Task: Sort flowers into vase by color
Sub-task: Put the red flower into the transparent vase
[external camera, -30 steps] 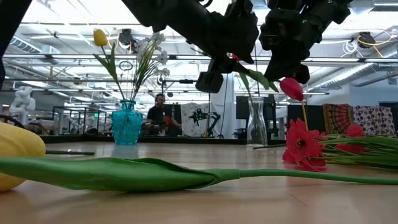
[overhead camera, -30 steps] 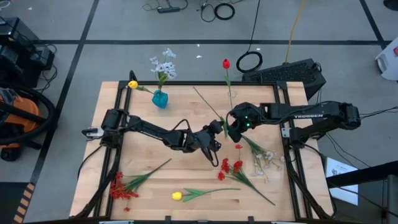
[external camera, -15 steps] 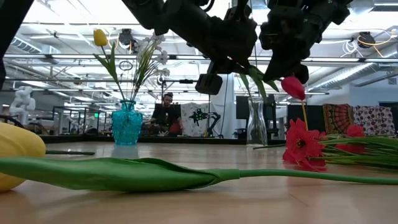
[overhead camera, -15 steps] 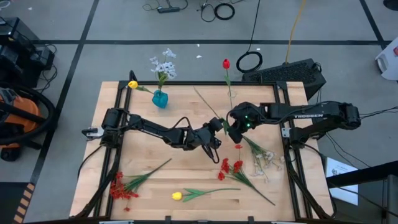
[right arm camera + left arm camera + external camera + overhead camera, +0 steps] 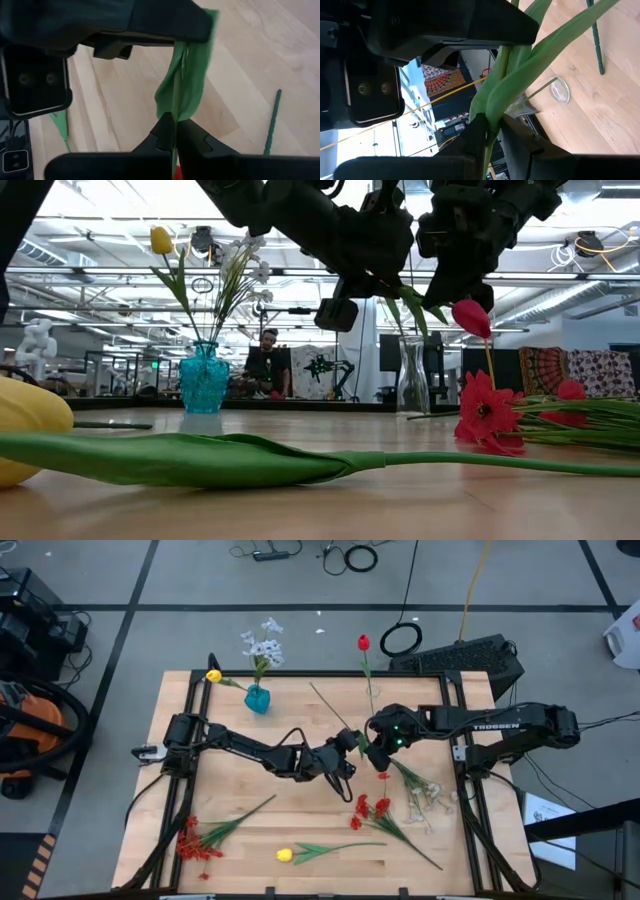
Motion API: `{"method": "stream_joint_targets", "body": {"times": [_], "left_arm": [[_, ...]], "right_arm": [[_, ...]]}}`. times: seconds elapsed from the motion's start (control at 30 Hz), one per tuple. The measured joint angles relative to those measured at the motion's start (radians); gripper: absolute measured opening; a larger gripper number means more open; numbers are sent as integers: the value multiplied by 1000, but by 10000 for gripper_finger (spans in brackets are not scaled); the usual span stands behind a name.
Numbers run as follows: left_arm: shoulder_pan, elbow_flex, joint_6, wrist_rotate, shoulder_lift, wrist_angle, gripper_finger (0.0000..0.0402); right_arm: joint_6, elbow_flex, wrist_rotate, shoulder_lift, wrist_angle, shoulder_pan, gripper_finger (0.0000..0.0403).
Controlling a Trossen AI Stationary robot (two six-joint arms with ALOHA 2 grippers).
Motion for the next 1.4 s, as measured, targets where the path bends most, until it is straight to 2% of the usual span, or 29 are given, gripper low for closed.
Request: {"method": "stream_joint_targets", "body": {"times": [0.2, 0.33, 0.63, 0.73, 0.93, 1.07, 1.17, 1.23, 1.4], "left_arm": [[0, 0, -2, 0, -1, 0, 60], [0, 0, -7, -2, -1, -8, 19], [-8, 0, -186, -42, -1, -67, 5], [-9, 3, -236, -58, -2, -118, 4], [-7, 1, -354, -83, -2, -258, 3], [-1, 1, -525, -92, -2, -351, 3], [1, 0, -731, -92, -2, -370, 3], [3, 0, -875, -73, -9, -371, 3], [36, 0, -1204, 139, -59, -358, 3]], "right_arm": [[-10, 0, -27, 0, 10, 0, 0], [-20, 0, -22, 0, 10, 0, 0], [-40, 0, 25, -5, 11, -24, 1], [-61, 0, 28, -13, 15, -34, 15], [-84, 0, 44, -54, 0, -55, 74], [-105, 0, 37, -121, -57, -78, 106], [-106, 1, 48, -201, -152, -99, 118], [-102, 1, 94, -259, -218, -102, 120], [-78, 0, 259, -388, -380, -102, 113]]}}
